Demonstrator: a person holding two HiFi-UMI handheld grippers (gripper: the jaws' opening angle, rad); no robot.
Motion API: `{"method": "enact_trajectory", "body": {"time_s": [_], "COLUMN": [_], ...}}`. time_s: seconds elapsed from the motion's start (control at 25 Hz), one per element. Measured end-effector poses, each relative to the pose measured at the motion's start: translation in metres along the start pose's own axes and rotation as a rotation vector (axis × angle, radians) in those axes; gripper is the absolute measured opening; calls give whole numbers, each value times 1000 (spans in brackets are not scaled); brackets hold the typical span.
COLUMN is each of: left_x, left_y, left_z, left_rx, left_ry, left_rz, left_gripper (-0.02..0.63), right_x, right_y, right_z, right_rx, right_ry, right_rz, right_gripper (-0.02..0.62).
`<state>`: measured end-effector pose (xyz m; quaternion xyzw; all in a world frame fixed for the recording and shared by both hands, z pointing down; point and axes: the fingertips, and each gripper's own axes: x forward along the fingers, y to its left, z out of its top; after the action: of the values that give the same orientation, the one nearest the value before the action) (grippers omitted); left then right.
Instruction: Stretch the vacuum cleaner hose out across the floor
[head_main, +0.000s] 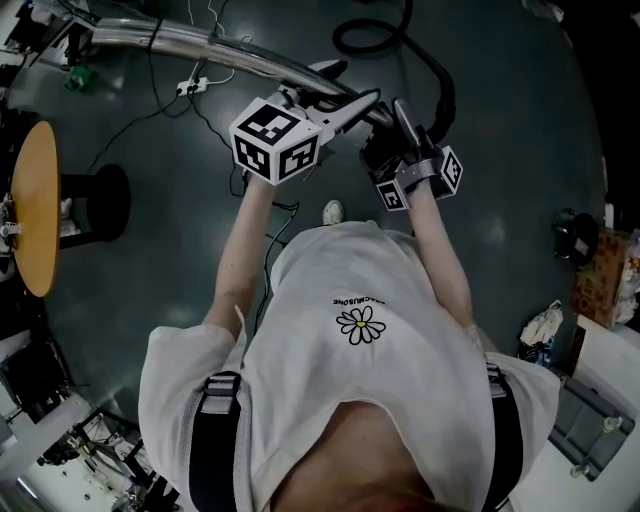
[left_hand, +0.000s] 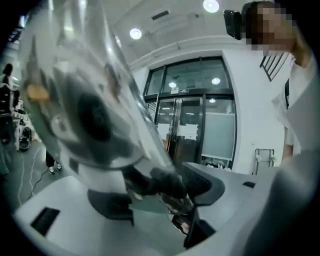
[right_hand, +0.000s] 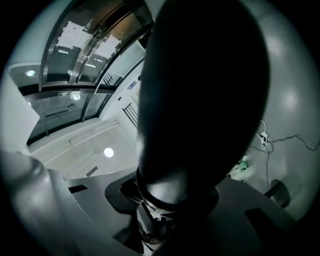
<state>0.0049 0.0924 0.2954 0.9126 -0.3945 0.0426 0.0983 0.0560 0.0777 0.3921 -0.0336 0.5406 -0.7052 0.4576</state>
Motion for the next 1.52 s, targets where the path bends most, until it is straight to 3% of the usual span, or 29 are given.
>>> {"method": "enact_trajectory", "body": {"time_s": [0.08,0.28,0.4,0.44,0.48,0.6,0.96,1.16,1.32,1.44,1.52], "left_x": [-2,-6,-5,-3,0,2,-44,-96,-149,-157,-155], "left_y": [-1,-34,-36,-33,-29,-21,-1,-12,-28,-23,-15], "left_z": [9,37,48,49,48,40,31,52,92,104,100], "left_rx": [-3,104,24,-19,-54,-122,-163,-235,-59,147,232], "left_ry": [-66,-264,-392,-414,-414,-385,-423,-569,-623,-521,-441], "left_rz": [-20,-165,-173,-161,-150,-151,-109,-188,-133,-47,-19], "left_gripper": [284,282,287,336,448,552,554,551,551,551,551], "right_x": [4,10,16,18,20,22,21,20,15,11,10], "right_y": [5,20,31,35,38,45,55,66,60,64,70], "right_z": [-6,-22,-30,-31,-32,-31,-21,20,44,60,60], "right_rx": [-15,42,62,66,68,54,-38,-149,-311,-509,-699], "right_ry": [25,89,104,102,98,85,62,31,17,25,48], "right_rz": [14,102,171,188,202,222,205,127,-9,-132,-234], "right_gripper": [164,164,164,164,164,164,164,164,164,164,164]}}
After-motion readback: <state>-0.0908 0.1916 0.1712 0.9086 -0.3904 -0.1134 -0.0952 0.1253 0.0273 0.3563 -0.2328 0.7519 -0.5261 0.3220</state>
